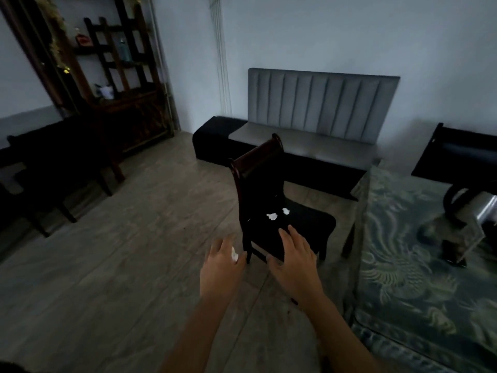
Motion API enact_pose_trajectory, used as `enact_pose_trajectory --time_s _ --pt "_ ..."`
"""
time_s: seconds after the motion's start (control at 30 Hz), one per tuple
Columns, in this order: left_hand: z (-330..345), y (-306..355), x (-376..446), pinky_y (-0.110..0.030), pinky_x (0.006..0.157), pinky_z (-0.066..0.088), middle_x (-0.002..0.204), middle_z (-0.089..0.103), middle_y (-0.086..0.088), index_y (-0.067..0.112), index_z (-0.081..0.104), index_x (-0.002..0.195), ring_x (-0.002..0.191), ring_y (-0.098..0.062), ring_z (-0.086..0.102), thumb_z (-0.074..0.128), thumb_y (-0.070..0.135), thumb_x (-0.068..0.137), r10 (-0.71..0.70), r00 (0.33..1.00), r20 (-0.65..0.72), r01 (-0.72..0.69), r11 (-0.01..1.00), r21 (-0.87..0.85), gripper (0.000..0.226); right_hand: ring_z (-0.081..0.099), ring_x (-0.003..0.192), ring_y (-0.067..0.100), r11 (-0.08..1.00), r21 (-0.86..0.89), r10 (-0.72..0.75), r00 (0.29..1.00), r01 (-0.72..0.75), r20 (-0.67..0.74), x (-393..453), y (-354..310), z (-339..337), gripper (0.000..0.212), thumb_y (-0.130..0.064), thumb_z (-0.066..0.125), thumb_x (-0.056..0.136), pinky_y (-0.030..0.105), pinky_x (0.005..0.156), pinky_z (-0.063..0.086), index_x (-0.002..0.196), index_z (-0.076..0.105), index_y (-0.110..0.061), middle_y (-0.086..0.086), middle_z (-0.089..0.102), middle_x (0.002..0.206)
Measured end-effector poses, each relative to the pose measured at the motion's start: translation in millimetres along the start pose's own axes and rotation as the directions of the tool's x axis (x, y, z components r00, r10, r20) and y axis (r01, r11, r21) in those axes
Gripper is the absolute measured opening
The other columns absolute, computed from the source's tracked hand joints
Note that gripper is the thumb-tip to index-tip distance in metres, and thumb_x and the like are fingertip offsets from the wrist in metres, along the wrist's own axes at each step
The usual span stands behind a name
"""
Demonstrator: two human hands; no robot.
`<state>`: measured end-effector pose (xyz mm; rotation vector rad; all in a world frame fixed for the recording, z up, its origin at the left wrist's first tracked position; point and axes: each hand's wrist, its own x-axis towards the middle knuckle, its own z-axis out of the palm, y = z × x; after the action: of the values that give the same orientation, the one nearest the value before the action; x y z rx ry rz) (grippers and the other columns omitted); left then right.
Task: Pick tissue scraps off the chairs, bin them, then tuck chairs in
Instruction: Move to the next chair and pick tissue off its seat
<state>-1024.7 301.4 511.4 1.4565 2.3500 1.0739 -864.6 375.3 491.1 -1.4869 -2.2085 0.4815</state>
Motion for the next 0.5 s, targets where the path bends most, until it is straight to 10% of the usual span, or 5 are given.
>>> enact_pose_trajectory --time_s 0.5 --pt "86 -46 272 -0.030 0.077 0.044 0.108 0.059 -0.006 0.014 0.058 0.128 0.094 -0.020 0.056 0.072 0.024 0.086 0.241 0.958 0.154 -0.220 0.966 -0.138 0.046 0.015 0.149 0.026 0.968 -0.072 0.230 0.967 -0.239 -0.114 213 3 56 0.073 -0.050 0.052 0.092 0.047 0.118 0.021 0.153 0.023 -0.024 0.002 0.015 0.163"
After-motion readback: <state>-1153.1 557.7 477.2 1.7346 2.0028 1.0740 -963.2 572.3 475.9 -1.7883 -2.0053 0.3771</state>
